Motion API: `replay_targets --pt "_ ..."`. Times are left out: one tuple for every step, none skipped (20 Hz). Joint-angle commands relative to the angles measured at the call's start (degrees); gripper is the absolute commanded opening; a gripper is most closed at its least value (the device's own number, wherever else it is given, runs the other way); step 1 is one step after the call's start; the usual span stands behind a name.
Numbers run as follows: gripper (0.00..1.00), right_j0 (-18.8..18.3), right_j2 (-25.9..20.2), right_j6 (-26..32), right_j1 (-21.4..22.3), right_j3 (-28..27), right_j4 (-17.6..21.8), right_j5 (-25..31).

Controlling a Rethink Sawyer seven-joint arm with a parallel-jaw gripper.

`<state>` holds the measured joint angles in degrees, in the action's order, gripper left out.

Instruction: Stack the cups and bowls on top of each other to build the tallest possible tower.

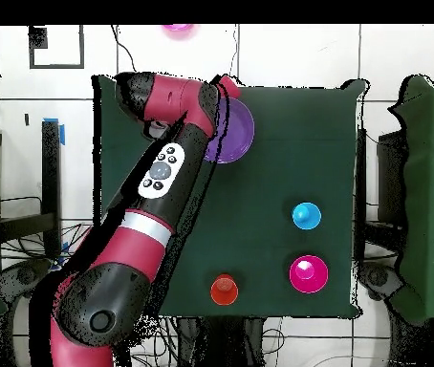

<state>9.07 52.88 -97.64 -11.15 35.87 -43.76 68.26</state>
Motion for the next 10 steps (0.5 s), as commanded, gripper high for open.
replay_targets --pt "1.0 -0.4 -9.2 -8.3 -0.5 2.1 1.9 -1.3" --pt "1.0 -0.4 -9.4 -8.3 -0.5 2.1 2.0 -1.4" --pt "1.0 -0.5 -9.4 -8.3 -0.4 2.1 2.0 -1.5" --pt "1.0 -0.5 -9.5 -8.2 -0.5 2.0 2.1 -1.6" --pt "1.0 -0.5 -9.5 -8.0 -0.5 2.0 2.2 -1.7" --pt "1.0 -0.6 -9.6 -7.8 -0.6 1.8 2.2 -1.7" --pt "1.0 -0.6 -9.5 -7.6 -0.6 1.7 2.3 -1.6" --pt "1.0 -0.7 -9.4 -7.4 -0.6 1.6 2.4 -1.5" --pt "1.0 -0.7 -9.3 -6.9 -0.5 1.5 2.6 -1.3" --pt "1.0 -0.8 -9.1 -6.1 -0.5 1.2 3.0 -1.3"
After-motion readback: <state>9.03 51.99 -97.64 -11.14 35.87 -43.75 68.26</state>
